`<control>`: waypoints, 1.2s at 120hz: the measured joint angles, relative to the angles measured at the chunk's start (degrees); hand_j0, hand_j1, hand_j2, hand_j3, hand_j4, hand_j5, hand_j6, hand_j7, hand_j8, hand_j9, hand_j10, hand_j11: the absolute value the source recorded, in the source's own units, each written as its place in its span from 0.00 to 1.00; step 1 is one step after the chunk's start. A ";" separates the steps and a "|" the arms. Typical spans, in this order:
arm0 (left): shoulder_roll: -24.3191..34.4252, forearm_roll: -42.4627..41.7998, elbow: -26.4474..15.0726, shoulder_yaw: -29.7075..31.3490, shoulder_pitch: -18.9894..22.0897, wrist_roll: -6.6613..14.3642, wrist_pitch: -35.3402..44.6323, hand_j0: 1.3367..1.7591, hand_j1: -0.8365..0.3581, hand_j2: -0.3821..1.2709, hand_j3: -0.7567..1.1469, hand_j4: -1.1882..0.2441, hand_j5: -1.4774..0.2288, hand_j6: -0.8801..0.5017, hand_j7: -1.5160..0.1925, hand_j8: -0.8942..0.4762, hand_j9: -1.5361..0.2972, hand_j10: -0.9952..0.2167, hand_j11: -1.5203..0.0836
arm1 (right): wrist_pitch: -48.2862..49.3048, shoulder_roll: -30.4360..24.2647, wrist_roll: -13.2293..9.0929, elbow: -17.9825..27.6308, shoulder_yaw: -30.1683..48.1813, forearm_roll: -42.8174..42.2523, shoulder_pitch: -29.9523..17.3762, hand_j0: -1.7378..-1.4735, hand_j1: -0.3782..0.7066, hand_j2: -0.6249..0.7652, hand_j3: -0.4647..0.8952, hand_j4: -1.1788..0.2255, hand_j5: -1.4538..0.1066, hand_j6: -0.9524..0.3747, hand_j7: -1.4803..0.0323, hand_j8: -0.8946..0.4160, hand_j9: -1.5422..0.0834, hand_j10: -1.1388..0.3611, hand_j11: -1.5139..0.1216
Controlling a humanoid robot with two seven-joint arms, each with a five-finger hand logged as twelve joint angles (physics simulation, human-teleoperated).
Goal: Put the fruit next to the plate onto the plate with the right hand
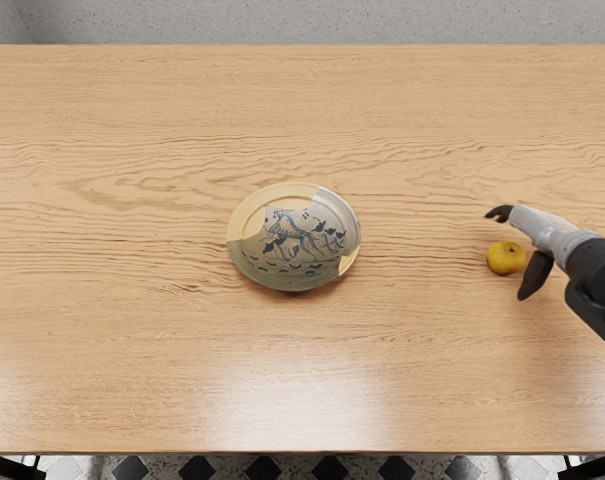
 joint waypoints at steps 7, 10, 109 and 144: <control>0.00 0.00 0.00 0.00 0.06 0.00 0.00 0.76 0.99 0.23 0.40 0.83 0.87 0.64 0.89 0.65 0.84 0.82 0.95 | -0.13 0.01 0.00 -0.55 -0.01 -0.11 -0.13 0.30 0.26 0.42 0.34 0.68 0.75 0.55 0.80 0.51 0.78 0.61 0.76; 0.00 0.00 0.00 0.00 0.07 0.00 0.00 0.76 0.99 0.23 0.40 0.83 0.87 0.64 0.89 0.65 0.84 0.82 0.95 | -0.16 0.02 0.00 -0.74 -0.01 -0.14 -0.16 0.30 0.26 0.42 0.34 0.68 0.75 0.55 0.79 0.51 0.77 0.61 0.75; 0.00 0.00 0.00 0.00 0.01 0.00 0.00 0.76 0.99 0.23 0.40 0.83 0.87 0.64 0.89 0.65 0.84 0.82 0.95 | 1.87 1.43 0.00 -2.29 -0.77 -1.90 2.52 0.30 0.31 0.42 0.34 0.65 0.71 0.52 0.76 0.48 0.74 0.58 0.72; 0.00 0.00 0.00 0.00 0.05 0.00 0.00 0.76 0.99 0.23 0.40 0.83 0.87 0.64 0.89 0.65 0.84 0.82 0.95 | 1.83 2.58 0.00 -2.31 -1.60 -3.05 2.41 0.30 0.32 0.41 0.34 0.64 0.71 0.51 0.75 0.47 0.73 0.58 0.71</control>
